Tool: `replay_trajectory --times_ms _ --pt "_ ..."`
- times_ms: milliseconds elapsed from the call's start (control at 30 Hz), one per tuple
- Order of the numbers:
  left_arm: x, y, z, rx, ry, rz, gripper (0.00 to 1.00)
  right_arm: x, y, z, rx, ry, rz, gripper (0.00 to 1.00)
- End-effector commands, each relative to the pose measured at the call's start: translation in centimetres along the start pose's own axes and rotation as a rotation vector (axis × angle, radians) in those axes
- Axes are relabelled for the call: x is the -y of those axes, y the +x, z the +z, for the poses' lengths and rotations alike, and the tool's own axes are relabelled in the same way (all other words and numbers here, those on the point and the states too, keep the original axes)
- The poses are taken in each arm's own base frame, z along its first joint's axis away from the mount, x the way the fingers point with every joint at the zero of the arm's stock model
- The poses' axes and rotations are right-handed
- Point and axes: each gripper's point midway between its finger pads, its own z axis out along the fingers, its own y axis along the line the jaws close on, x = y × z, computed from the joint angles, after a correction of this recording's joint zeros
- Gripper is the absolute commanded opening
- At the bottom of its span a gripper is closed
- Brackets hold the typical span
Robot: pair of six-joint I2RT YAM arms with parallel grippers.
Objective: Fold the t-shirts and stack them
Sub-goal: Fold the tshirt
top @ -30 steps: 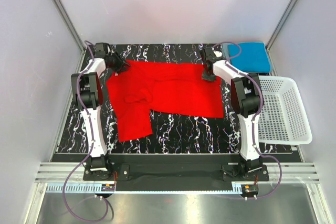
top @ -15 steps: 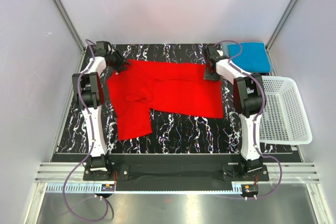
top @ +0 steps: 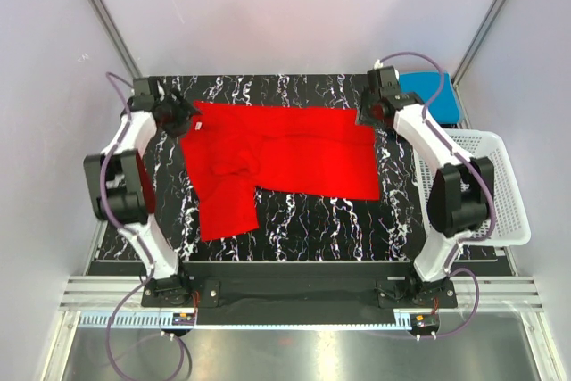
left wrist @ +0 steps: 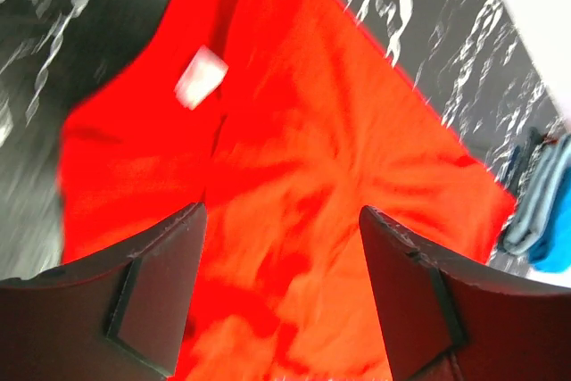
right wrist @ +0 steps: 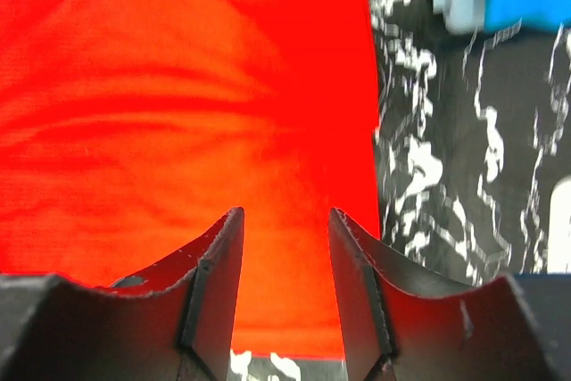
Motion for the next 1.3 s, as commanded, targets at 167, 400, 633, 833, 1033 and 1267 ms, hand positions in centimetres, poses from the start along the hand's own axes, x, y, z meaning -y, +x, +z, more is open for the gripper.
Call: replay_trajectory --times_ms 167,400,633,833,1033,1267 --pt "-6.8 9.8 -8.1 0.025 -0.294 0.038 0.72 -2.1 4.1 -4.5 -0.031 -0.142 0.061 0.50" --pt "-11.3 17.3 -12.6 0.056 -0.327 -0.114 0.71 -3.5 7.0 -6.0 -0.060 -0.243 0.077 0.51" --pt "-13.4 20.4 -15.6 0.109 -0.384 -0.406 0.68 -3.3 7.9 -6.4 -0.069 -0.249 0.059 0.51" --pt "-15.8 23.7 -17.8 0.080 -0.560 -0.446 0.59 -3.4 8.2 -6.0 -0.073 -0.248 0.065 0.51" --pt "-15.8 25.5 -16.8 0.030 -0.587 -0.437 0.56 -3.4 8.7 -5.2 -0.092 -0.242 0.075 0.51" --pt "-17.4 27.0 -15.4 0.020 -0.635 -0.441 0.53 -3.2 8.9 -4.9 -0.095 -0.232 0.084 0.51"
